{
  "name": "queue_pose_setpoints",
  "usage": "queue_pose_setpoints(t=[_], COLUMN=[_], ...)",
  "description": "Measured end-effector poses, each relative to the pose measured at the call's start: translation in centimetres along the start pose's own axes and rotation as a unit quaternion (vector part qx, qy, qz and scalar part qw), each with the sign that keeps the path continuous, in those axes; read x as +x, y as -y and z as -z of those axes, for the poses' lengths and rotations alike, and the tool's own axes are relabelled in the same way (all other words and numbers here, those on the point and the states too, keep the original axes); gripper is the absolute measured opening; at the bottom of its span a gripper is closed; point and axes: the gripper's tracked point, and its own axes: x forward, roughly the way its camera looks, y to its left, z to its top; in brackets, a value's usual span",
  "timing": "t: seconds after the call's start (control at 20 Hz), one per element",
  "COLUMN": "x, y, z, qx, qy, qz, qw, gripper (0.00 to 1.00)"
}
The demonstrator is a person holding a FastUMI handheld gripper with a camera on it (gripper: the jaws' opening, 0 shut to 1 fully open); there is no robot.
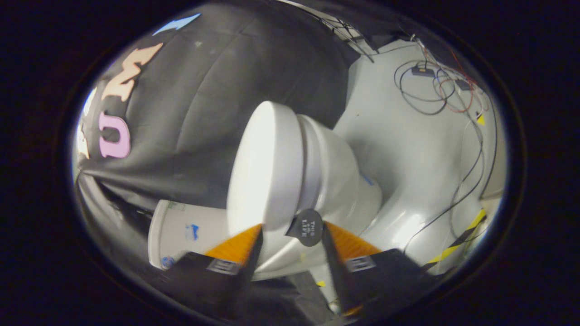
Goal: Open the toilet lid.
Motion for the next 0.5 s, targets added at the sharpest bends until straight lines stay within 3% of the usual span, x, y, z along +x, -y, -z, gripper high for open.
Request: queue_pose_setpoints(t=[0.1,0.25,0.35,0.4,0.45,0.5], x=[-0.2,-0.7,-3.0,0.2,0.0,-0.8], y=[-1.2,-1.8,-0.3,-1.3,-1.6,-2.1], z=[-0.5,-0.9,-3.8,-1.1,-1.0,-0.9], qx=[0.030,0.021,0.002,0.011,0.018,0.017], qy=[0.010,0.009,0.015,0.014,0.014,0.013], qz=[-0.040,-0.068,-0.050,-0.057,-0.066,-0.069], qw=[0.999,0.997,0.999,0.998,0.998,0.997], gripper=[0.19,0.19,0.19,0.10,0.02,0.01])
